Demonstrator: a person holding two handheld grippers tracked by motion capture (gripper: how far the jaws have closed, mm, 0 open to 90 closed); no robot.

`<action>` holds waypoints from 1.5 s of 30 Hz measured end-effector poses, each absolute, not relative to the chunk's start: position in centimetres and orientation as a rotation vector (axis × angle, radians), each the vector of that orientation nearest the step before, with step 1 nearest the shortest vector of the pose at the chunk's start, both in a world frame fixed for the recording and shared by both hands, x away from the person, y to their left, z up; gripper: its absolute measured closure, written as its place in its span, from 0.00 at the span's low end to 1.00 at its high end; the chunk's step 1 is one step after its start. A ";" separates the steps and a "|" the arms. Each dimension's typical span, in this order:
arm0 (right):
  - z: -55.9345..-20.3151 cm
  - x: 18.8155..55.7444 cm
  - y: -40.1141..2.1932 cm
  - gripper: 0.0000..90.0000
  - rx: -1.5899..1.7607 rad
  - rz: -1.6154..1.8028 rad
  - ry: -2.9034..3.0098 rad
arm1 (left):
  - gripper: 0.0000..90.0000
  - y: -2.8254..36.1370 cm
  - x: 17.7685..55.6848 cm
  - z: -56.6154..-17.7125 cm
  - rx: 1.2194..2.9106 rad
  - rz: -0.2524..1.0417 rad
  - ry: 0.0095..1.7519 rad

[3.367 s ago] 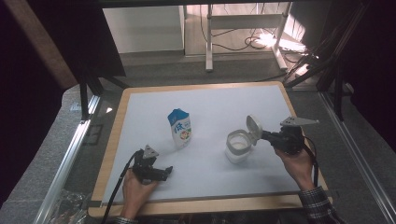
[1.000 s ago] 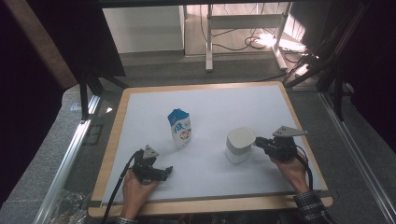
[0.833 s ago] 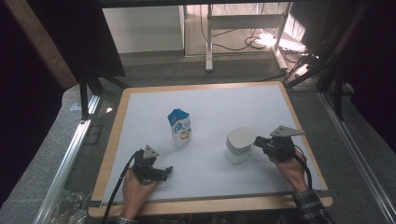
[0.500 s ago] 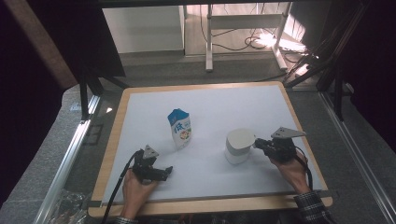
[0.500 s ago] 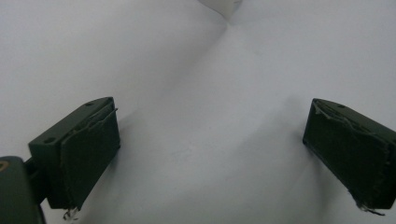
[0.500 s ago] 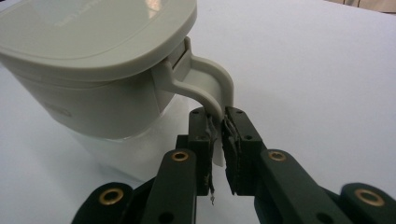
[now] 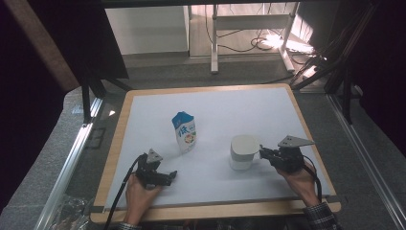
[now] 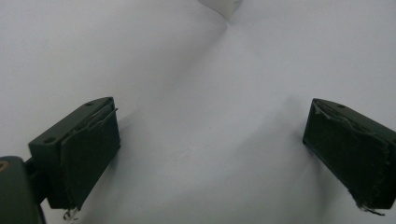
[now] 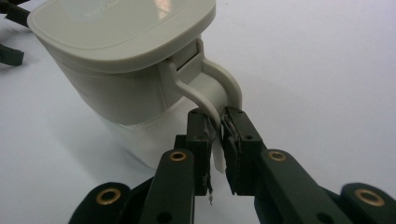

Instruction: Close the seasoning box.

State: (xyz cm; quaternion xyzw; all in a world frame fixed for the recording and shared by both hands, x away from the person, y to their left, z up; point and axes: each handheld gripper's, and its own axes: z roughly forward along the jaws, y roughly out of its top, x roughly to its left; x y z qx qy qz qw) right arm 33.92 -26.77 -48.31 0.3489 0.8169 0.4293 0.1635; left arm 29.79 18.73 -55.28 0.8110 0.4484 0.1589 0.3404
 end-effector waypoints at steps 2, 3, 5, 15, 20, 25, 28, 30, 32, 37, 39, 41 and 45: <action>-48.4 33.7 -26.8 0.90 1.000 1.223 2.328 | 0.04 18.7 29.8 -55.3 2.111 0.414 1.167; -48.4 33.7 -26.8 0.90 1.000 1.222 2.328 | 0.04 18.7 29.8 -55.3 2.110 0.414 1.167; -48.4 33.7 -26.8 0.89 0.994 1.220 2.329 | 0.04 18.7 29.8 -55.3 2.109 0.414 1.170; -48.0 33.3 -27.1 0.79 0.985 1.224 2.320 | 0.04 18.7 29.8 -55.3 2.110 0.414 1.168; -47.7 32.9 -27.5 0.72 0.979 1.223 2.317 | 0.04 18.7 29.8 -55.3 2.110 0.414 1.168; -47.5 32.6 -27.9 0.64 0.971 1.206 2.306 | 0.04 18.7 29.8 -55.3 2.107 0.414 1.171; -47.4 32.3 -28.4 0.60 0.981 1.198 2.295 | 0.04 18.7 29.8 -55.3 2.101 0.414 1.175; -47.5 32.2 -28.7 0.58 0.984 1.183 2.289 | 0.04 18.7 29.8 -55.3 2.101 0.414 1.174; -47.6 32.0 -29.0 0.55 0.991 1.167 2.281 | 0.04 18.7 29.8 -55.3 2.101 0.414 1.174; -48.5 32.0 -29.8 0.46 1.033 1.133 2.268 | 0.04 18.7 29.8 -55.3 2.100 0.413 1.175; -49.1 31.9 -30.0 0.42 1.050 1.107 2.258 | 0.04 18.7 29.8 -55.3 2.099 0.414 1.175; -49.7 31.8 -30.0 0.39 1.059 1.064 2.257 | 0.04 18.7 29.8 -55.3 2.099 0.413 1.175; -50.7 32.0 -29.9 0.34 1.080 1.037 2.268 | 0.04 18.7 29.8 -55.3 2.099 0.414 1.175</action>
